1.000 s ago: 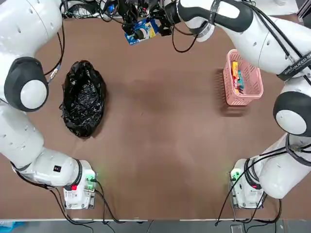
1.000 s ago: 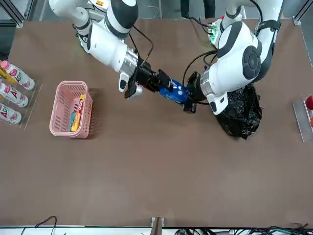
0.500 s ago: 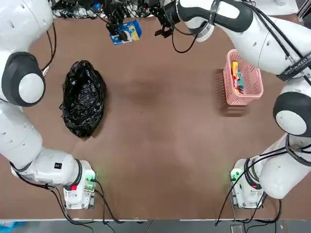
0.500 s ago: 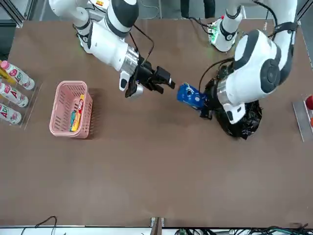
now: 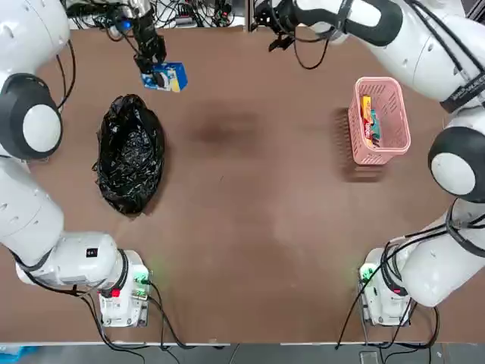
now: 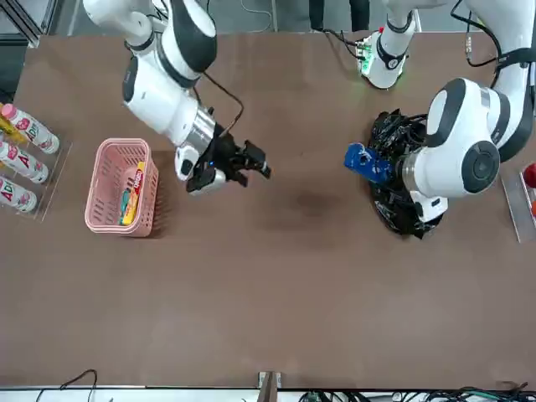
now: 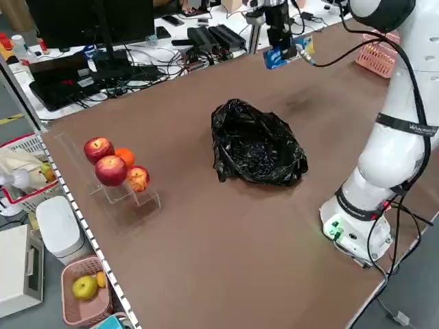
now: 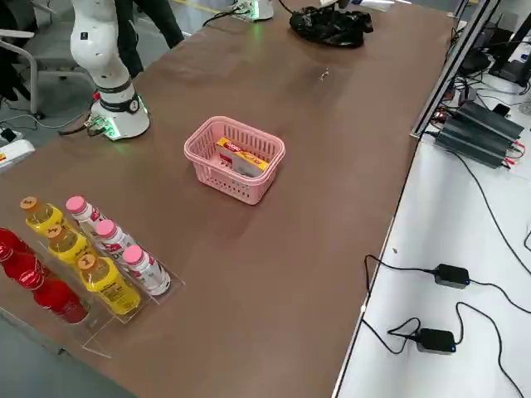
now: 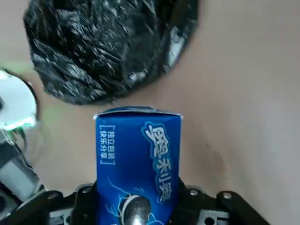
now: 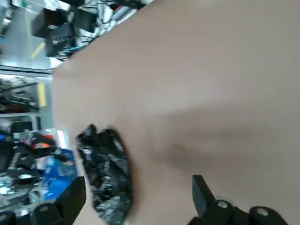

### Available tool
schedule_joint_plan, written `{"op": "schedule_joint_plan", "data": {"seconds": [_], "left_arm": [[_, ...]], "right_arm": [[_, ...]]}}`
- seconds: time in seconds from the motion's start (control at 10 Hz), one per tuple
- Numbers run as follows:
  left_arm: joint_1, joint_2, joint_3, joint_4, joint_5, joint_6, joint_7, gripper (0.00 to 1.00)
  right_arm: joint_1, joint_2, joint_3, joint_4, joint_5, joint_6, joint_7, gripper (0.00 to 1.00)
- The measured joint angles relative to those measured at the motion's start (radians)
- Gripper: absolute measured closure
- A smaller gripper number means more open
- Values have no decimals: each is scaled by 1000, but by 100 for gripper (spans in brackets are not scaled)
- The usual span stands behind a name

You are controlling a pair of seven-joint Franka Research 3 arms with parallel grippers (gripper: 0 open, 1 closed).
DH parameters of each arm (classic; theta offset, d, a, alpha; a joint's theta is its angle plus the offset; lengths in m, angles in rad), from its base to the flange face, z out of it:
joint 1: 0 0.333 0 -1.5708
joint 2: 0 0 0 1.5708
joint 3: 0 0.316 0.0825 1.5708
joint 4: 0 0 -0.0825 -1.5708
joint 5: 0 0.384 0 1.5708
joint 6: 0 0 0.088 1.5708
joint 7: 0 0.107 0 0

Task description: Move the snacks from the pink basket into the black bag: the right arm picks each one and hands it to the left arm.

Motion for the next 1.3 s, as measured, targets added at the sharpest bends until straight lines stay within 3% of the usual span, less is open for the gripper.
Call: {"op": "schedule_joint_plan", "data": {"seconds": [0.3,0.7,1.0,1.3], "left_arm": [[108,-93,0,-198,91,25,147,49],[256,-224,2,-483,124,249,307,49],[268,-208,1,-557,181,369,308,49],[277,-183,1,-568,196,457,309,49]], "right_arm": [[-117,-38,-4,26,-170,-248,-92,0],[-236,-121,-5,21,-472,-490,-146,0],[-336,-149,-6,-71,-587,-459,-253,0],[-438,-153,-7,-235,-590,-275,-407,0]]}}
